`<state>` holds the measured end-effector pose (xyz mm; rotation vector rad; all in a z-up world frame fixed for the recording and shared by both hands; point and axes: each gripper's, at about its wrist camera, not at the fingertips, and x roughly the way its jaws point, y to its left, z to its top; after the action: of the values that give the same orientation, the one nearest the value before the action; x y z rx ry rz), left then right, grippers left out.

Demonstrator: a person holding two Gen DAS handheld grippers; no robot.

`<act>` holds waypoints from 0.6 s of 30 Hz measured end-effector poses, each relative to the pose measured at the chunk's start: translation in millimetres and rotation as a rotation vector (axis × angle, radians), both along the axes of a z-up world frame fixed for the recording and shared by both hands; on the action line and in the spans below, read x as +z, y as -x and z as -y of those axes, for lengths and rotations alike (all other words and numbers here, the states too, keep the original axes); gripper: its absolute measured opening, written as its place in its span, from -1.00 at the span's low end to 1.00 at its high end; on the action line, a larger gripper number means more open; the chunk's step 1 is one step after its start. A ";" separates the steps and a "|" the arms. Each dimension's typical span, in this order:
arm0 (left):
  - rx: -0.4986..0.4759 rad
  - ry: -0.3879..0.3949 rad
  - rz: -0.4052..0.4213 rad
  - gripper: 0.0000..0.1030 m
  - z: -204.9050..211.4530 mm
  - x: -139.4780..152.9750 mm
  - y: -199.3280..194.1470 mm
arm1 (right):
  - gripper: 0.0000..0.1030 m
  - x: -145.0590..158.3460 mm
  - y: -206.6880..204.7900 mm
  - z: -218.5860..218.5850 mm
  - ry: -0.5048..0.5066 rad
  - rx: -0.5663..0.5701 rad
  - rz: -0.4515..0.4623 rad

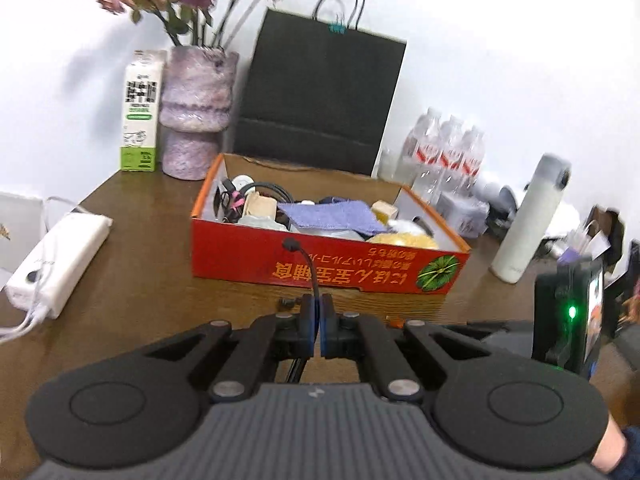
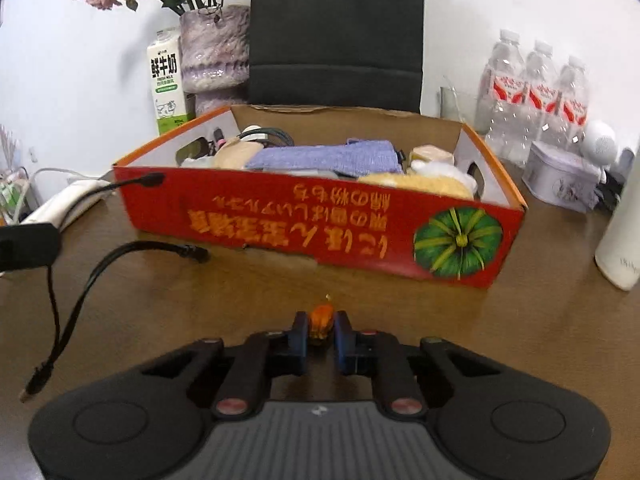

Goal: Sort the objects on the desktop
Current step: 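Grasp the black USB cable with the left gripper while the right gripper grasps the orange figurine, then drop the cable with the left gripper and the figurine with the right gripper into the box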

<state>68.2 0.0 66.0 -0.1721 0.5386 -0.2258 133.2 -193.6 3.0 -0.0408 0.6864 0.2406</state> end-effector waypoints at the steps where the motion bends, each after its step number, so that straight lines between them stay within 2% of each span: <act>1: 0.000 0.016 0.005 -0.94 -3.7 3.7 9.3 | -0.77 2.8 10.9 -0.4 0.003 -0.001 0.010; 5: -0.008 0.052 0.029 -0.94 -15.5 22.2 39.2 | -0.77 26.7 71.7 4.8 -0.023 0.002 0.078; 10: -0.027 0.109 0.094 -0.95 -24.6 60.3 65.2 | -0.77 74.9 139.1 14.7 -0.066 0.021 0.205; 14: -0.033 0.134 0.145 -0.94 -24.7 83.4 78.5 | -0.77 104.5 170.3 23.8 -0.064 0.024 0.290; 18: -0.047 0.118 0.162 -0.94 -19.7 96.2 75.9 | -0.77 107.7 175.4 36.5 -0.059 -0.002 0.292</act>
<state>-7.8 19.6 162.1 -0.2540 0.3686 -0.3150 -42.1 -230.1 110.7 -0.0180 0.3881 0.2469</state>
